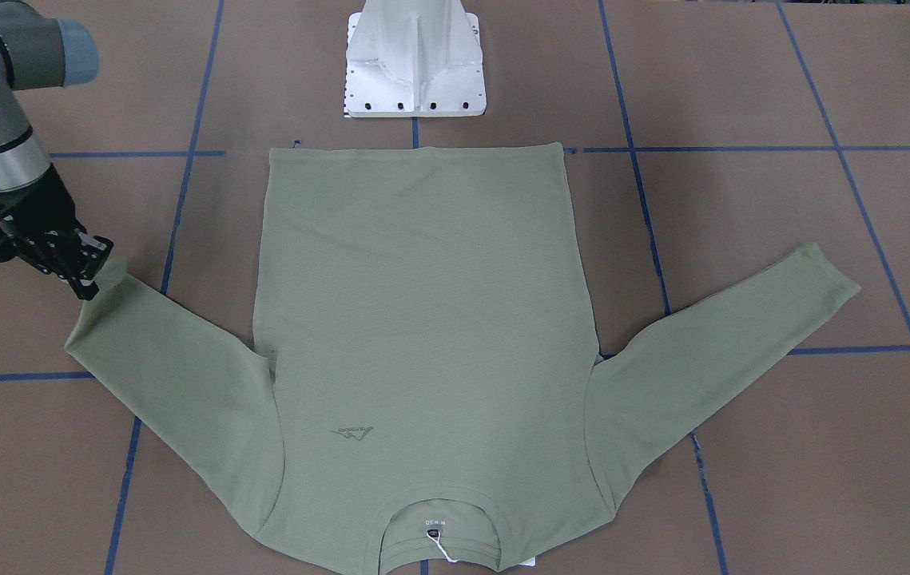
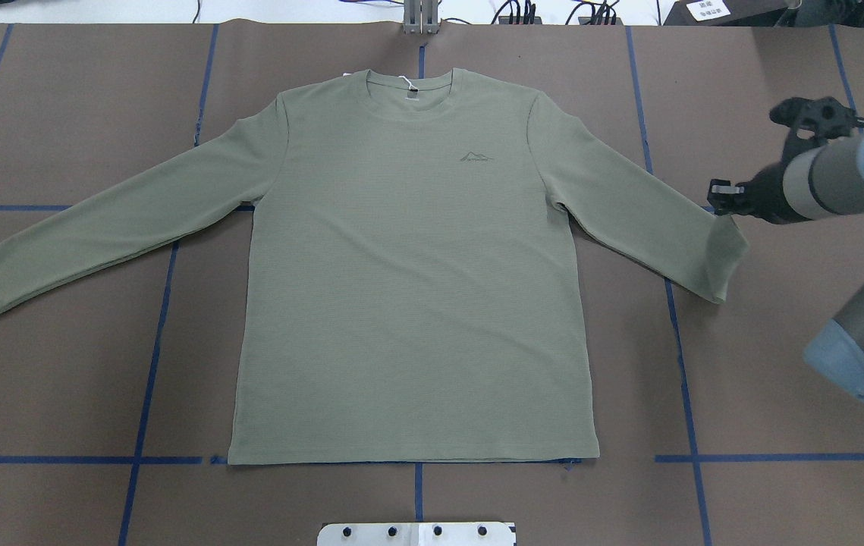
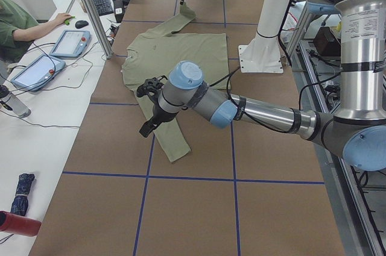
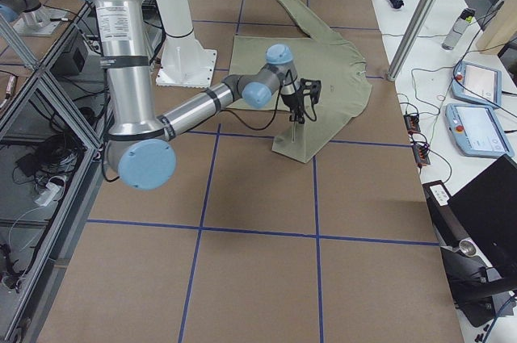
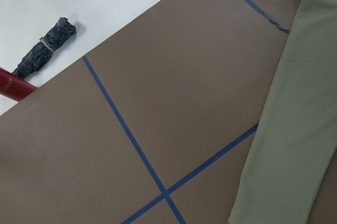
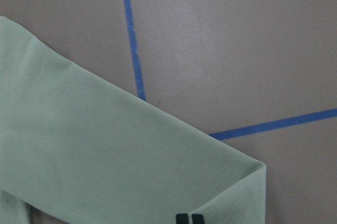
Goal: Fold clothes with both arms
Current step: 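Lift the cuff with the right gripper and fold the sleeve across the shirt body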
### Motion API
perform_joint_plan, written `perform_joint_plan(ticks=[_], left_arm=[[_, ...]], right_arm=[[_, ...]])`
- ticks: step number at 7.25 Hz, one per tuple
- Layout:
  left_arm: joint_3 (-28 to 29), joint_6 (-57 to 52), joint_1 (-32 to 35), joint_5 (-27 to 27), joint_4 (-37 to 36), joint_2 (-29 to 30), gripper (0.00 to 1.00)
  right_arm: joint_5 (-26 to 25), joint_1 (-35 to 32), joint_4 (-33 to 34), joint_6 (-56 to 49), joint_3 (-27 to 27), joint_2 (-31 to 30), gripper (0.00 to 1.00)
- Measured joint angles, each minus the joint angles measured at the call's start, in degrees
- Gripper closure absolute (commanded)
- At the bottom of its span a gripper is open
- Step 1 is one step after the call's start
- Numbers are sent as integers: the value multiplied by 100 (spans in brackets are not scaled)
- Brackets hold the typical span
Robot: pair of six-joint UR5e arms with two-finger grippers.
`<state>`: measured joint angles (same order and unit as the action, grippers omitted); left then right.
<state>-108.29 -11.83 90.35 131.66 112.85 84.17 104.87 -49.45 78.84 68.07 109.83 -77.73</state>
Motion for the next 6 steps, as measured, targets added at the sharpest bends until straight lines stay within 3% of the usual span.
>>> perform_joint_plan(ticks=[1,2,6], left_arm=[[3,-1,0,0,0,2,0],[7,-3,0,0,0,2,0],[13,-3,0,27,0,-5,0]], right_arm=[[-123,44,1056,194,-131,994,100],[-297,153,1671,572,-482,1939,100],[-1346,796,2010,1418,-3168,5218,100]])
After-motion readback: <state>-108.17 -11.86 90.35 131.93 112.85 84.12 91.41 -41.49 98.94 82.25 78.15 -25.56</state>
